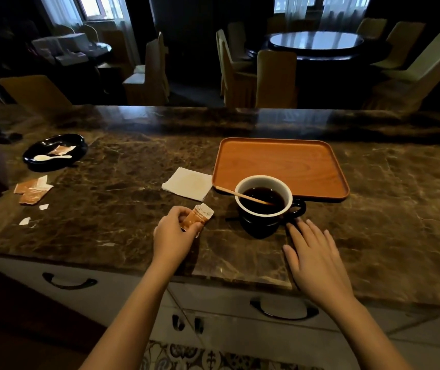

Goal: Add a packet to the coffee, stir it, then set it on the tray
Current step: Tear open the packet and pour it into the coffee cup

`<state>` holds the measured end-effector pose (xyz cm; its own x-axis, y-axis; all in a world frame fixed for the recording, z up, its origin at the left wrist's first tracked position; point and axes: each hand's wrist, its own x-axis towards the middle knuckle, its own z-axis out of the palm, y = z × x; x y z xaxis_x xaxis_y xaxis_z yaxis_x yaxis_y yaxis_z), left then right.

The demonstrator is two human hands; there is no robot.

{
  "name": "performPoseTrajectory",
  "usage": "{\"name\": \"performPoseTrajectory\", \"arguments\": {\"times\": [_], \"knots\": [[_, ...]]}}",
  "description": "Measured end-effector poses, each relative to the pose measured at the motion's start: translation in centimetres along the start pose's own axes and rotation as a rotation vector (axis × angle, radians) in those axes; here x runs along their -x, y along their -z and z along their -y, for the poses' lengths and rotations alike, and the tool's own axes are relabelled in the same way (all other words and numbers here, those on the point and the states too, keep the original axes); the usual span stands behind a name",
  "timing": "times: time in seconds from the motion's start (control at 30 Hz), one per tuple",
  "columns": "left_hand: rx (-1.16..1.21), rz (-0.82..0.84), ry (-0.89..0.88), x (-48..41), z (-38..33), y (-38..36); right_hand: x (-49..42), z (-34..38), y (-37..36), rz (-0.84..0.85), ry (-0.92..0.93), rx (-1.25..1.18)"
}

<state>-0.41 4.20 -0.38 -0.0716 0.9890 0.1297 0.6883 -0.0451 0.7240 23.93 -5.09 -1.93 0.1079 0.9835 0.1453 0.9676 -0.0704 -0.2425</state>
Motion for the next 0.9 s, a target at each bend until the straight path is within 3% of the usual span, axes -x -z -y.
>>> {"name": "performPoseTrajectory", "arguments": {"times": [0.2,0.33,0.53,0.6,0.73,0.9], "knots": [[0.434,0.079,0.144,0.9,-1.4,1.7,-0.3,-0.4,-0.3,0.059,0.024,0.021],[0.632,0.223,0.167,2.8,-3.2,2.8,-0.1,-0.5,-0.5,-0.006,0.038,-0.021],[0.786,0.411,0.101,5.5,-6.5,2.0,1.0,0.0,0.2,-0.265,0.033,-0.33],[0.782,0.431,0.058,5.9,-7.6,1.2,1.5,0.3,1.1,-0.308,0.035,-0.542],[0.779,0.406,-0.007,6.3,-9.7,-0.4,2.2,1.4,2.7,-0.228,0.018,-1.023],[0.863,0.494,-0.033,6.7,-12.2,-1.7,1.5,2.4,4.2,-0.174,0.038,-1.32]]}}
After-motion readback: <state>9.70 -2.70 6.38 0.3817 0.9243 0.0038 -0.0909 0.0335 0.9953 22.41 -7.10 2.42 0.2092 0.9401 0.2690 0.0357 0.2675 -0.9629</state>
